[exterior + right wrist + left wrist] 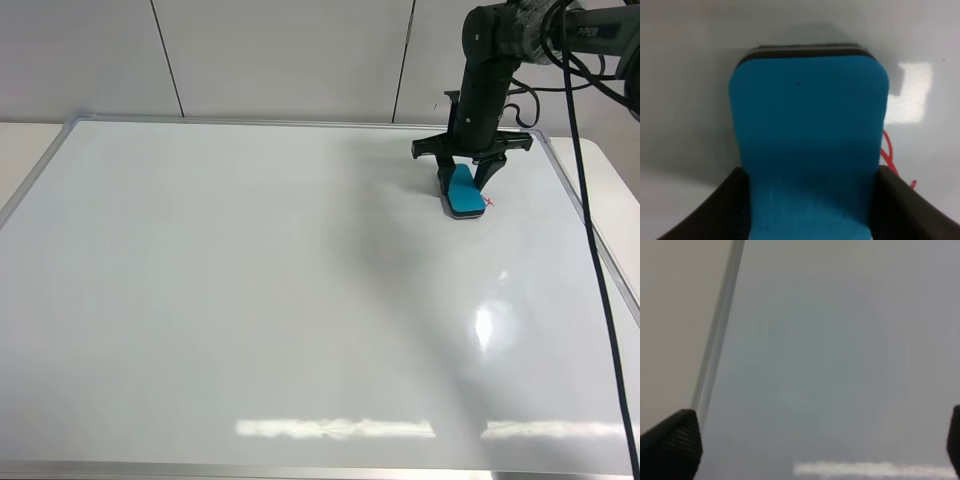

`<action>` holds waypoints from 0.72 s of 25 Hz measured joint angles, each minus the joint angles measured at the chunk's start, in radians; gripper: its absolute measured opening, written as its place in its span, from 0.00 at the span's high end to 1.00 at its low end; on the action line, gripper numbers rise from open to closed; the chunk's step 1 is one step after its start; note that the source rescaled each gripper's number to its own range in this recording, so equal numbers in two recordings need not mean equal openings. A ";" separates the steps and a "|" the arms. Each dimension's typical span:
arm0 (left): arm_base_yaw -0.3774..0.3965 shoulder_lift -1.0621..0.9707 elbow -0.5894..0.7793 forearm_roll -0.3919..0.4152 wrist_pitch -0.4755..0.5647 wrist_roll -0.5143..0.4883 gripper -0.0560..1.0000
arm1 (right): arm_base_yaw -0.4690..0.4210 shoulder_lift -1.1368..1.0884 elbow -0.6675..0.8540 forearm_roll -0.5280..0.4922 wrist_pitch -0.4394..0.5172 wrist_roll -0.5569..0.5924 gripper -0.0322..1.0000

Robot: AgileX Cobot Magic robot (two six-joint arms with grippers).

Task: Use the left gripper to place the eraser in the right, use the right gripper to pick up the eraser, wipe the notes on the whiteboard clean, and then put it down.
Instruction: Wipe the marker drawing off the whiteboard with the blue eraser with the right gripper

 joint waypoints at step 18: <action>0.000 0.000 0.000 0.000 0.000 0.000 0.00 | -0.113 0.010 0.022 -0.009 0.007 -0.034 0.93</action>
